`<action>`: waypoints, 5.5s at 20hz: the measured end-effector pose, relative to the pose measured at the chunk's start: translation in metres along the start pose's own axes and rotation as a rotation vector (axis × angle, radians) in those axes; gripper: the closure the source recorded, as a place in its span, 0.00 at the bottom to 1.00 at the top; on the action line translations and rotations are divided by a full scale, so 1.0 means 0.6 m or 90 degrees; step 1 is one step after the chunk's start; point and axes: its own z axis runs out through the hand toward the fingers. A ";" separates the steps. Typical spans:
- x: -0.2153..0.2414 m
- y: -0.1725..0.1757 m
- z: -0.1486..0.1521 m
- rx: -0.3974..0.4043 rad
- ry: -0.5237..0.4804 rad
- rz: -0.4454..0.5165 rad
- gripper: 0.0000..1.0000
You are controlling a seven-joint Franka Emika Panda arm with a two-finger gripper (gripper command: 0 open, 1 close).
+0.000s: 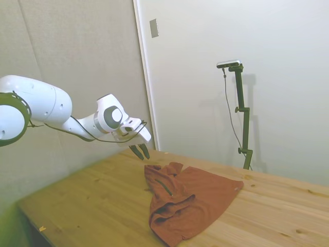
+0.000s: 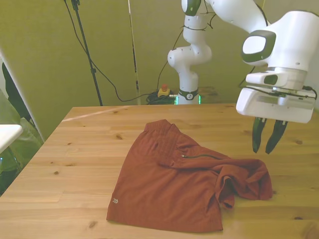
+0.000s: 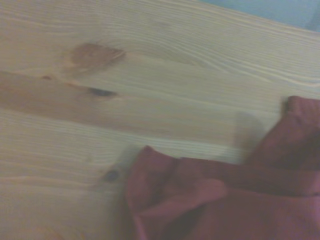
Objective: Unfold the shorts
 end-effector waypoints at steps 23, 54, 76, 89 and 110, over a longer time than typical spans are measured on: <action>0.245 0.423 0.192 0.031 -0.195 -0.032 0.00; 0.199 0.407 0.267 0.038 -0.213 -0.041 1.00; 0.004 0.318 0.085 0.045 -0.156 -0.201 1.00; -0.252 0.336 0.001 0.047 -0.154 -0.299 1.00; -0.353 0.278 -0.007 0.007 -0.095 -0.300 0.00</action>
